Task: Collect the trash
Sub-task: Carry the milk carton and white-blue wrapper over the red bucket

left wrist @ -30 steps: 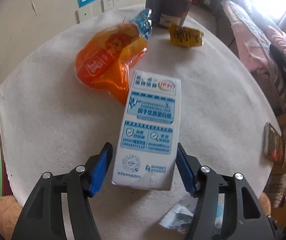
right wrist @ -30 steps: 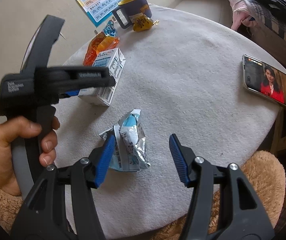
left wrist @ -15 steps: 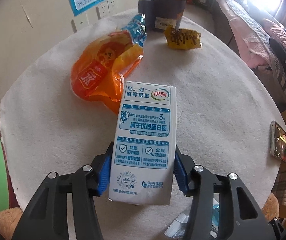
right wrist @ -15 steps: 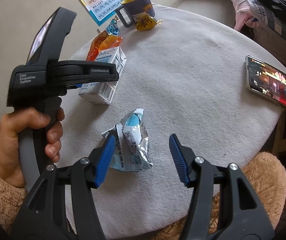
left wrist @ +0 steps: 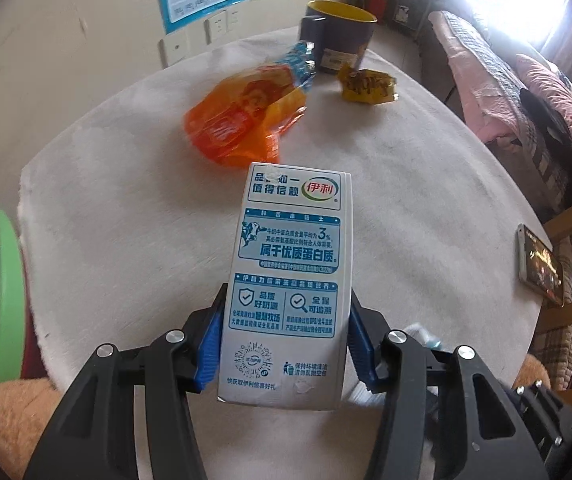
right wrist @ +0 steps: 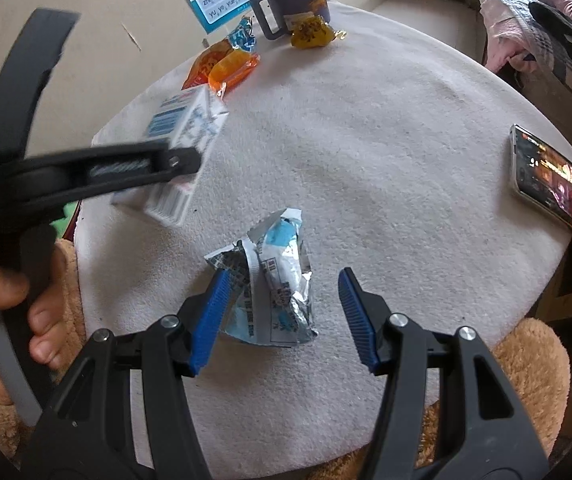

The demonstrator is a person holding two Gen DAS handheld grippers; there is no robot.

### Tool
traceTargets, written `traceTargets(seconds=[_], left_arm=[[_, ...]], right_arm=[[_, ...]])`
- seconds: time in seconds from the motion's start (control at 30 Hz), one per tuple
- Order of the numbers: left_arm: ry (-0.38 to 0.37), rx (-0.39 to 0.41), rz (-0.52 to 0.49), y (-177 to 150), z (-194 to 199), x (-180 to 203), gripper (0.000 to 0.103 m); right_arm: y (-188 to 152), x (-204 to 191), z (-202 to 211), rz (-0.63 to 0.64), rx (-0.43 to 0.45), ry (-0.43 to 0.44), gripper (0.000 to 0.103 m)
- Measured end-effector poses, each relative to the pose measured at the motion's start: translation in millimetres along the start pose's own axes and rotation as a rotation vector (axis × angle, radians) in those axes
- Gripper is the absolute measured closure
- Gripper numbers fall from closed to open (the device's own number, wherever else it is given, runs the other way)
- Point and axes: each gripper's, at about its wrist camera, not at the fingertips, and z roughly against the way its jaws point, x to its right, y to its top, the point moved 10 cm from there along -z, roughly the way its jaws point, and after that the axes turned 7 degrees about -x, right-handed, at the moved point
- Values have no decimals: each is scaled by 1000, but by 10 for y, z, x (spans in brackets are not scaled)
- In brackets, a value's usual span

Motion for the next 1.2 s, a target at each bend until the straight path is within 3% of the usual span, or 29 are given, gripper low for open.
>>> traceTargets(seconds=[0.43,0.6,0.83,1.2], left_arm=[[-25,-72,29,-605,60,-216,53],[-39,-64,41,-620,105,-260,53],[-58,-61,46,-660,135,-282,53],[-99,-39,65,-677,224,-339,53]], right_arm=[[12,-61,-107,31,-27,-33,48],[-9,-69,-145,38,-41,-41,50],[-28,-167,-168,87,-45,-40,71],[-13,-192,-53,104,-16,-70,72]])
